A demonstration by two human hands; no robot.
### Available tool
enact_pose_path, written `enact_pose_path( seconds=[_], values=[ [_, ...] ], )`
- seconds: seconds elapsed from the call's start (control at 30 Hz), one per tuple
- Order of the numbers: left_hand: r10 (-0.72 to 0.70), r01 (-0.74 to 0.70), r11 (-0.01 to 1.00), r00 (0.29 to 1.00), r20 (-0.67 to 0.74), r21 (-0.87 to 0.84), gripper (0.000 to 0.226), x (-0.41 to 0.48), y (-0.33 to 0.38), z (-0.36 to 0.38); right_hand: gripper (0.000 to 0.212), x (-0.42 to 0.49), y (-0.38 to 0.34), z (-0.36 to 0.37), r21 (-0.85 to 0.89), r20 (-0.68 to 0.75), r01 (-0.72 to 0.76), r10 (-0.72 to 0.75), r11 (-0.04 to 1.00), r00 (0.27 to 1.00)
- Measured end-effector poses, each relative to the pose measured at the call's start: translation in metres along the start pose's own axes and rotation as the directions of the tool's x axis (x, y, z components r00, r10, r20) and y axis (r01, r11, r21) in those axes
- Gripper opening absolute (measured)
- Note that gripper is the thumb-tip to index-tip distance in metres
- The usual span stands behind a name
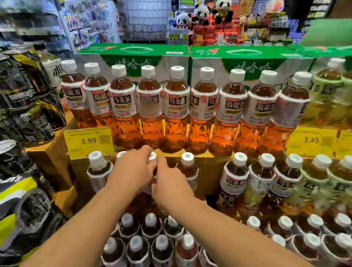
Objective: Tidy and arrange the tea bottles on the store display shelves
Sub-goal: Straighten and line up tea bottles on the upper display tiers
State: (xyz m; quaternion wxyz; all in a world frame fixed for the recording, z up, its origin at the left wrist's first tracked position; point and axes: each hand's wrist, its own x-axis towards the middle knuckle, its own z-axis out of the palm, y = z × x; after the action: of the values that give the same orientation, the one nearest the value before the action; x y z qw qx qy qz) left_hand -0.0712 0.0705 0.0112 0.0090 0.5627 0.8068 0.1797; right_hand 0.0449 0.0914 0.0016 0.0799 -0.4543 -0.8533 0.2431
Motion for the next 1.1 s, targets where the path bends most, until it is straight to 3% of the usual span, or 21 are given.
enact_pose_path(
  seconds=[0.1, 0.23, 0.37, 0.5, 0.63, 0.8, 0.97, 1.1],
  values=[
    [0.009, 0.001, 0.995, 0.994, -0.107, 0.096, 0.033, -0.006, 0.014, -0.007, 0.048, -0.018, 0.007, -0.013, 0.027, -0.031, 0.057, -0.056, 0.998, 0.998],
    [0.111, -0.110, 0.994, 0.953, -0.283, 0.022, 0.024, -0.015, 0.066, -0.013, 0.029, -0.042, 0.031, -0.045, 0.075, -0.109, 0.053, -0.044, 0.996, 0.993],
    [0.212, -0.241, 0.967, 0.941, -0.263, -0.082, 0.022, -0.028, 0.121, -0.005, 0.004, -0.056, 0.079, -0.076, 0.044, -0.218, 0.035, -0.025, 0.998, 0.976],
    [0.183, -0.190, 0.968, 0.982, -0.053, -0.166, 0.040, -0.029, 0.154, 0.027, 0.025, -0.061, 0.149, -0.116, -0.044, -0.369, -0.129, 0.104, 0.991, 0.924],
    [0.132, -0.115, 0.972, 0.989, 0.071, -0.205, 0.060, -0.015, 0.173, 0.058, 0.035, -0.056, 0.196, -0.145, -0.145, -0.299, -0.239, 0.188, 0.960, 0.935],
    [0.118, -0.107, 0.986, 0.989, 0.085, -0.128, 0.052, 0.003, 0.189, 0.070, 0.041, -0.046, 0.207, -0.144, -0.157, -0.174, -0.147, 0.119, 0.977, 0.978],
    [0.126, -0.117, 0.990, 0.985, 0.118, -0.082, 0.039, 0.011, 0.196, 0.064, 0.034, -0.046, 0.209, -0.141, -0.166, -0.168, -0.096, 0.068, 0.981, 0.984],
    [0.086, -0.071, 0.985, 0.992, 0.090, -0.155, 0.037, 0.010, 0.201, 0.069, 0.029, -0.057, 0.209, -0.144, -0.171, -0.217, -0.065, 0.027, 0.983, 0.976]
  ],
)
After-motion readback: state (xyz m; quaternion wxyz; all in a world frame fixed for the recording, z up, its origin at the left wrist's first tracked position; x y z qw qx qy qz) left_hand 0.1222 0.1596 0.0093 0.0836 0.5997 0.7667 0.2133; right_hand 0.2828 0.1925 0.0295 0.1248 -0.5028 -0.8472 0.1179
